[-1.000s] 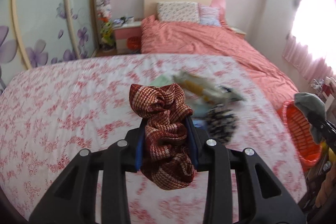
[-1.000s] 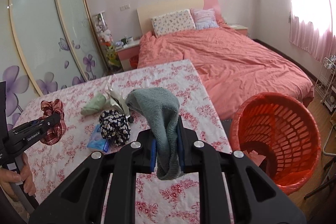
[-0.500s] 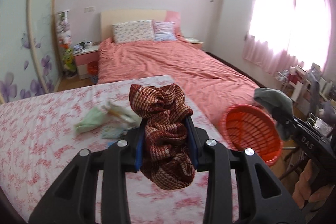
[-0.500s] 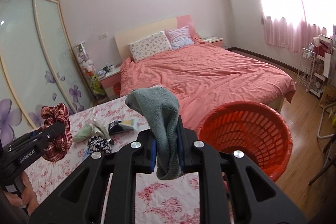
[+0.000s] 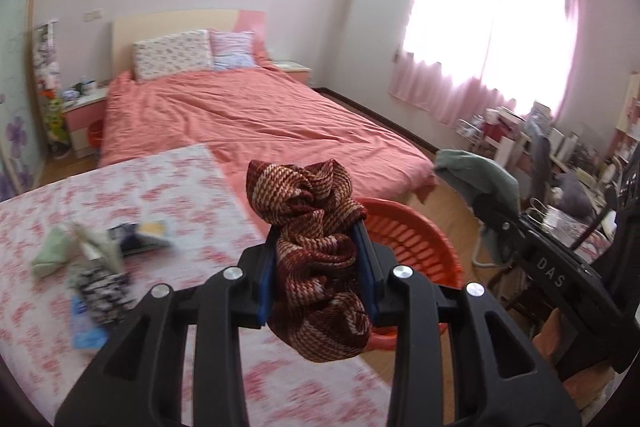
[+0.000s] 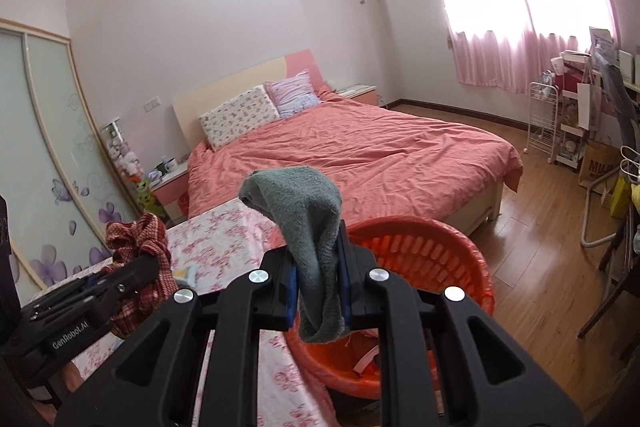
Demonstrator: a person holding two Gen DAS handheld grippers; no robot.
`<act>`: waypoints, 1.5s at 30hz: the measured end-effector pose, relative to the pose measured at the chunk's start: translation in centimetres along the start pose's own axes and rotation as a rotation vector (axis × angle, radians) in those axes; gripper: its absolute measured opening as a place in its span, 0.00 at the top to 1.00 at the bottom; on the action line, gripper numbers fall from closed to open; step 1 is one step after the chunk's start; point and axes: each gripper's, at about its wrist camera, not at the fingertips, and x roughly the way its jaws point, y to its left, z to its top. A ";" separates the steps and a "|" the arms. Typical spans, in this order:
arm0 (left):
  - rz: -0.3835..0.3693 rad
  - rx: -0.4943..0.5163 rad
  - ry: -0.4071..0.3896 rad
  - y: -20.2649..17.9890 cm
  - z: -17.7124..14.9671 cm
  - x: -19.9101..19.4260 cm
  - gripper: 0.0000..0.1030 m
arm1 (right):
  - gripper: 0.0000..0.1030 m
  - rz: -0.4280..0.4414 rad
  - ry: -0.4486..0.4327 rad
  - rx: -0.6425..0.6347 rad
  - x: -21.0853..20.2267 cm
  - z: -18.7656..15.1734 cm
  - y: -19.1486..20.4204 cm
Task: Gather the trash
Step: 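Carry the scrunchie and sock to the orange basket and release both, then grasp the blue Vinda tissue pack with the left tool while the right tool grasps the daisy-print cloth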
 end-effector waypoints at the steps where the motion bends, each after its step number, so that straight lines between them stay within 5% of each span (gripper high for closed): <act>1: -0.017 0.008 0.008 -0.8 0.1 1.0 0.67 | 0.84 -0.006 -0.001 0.011 0.3 0.1 -0.6; 10: -0.091 0.027 0.091 -4.1 0.7 9.0 0.63 | 0.83 -0.030 0.039 0.121 4.1 0.6 -5.0; 15: -0.031 0.015 0.152 -3.5 -0.6 12.6 0.42 | 0.50 -0.033 0.104 0.149 6.6 -0.3 -6.5; 20: 0.042 0.007 0.194 -0.9 -2.0 13.6 0.34 | 0.45 -0.059 0.145 0.145 7.1 -1.6 -6.6; 32: 0.231 0.048 0.129 4.7 -5.1 6.3 0.23 | 0.45 -0.073 0.176 0.033 6.2 -2.8 -2.5; 42: 0.501 -0.086 0.109 17.0 -9.4 -1.9 0.19 | 0.45 -0.005 0.258 -0.099 6.4 -6.2 4.5; 45: 0.521 -0.178 0.145 20.8 -10.8 -2.5 0.19 | 0.45 0.022 0.290 -0.130 6.8 -7.6 6.6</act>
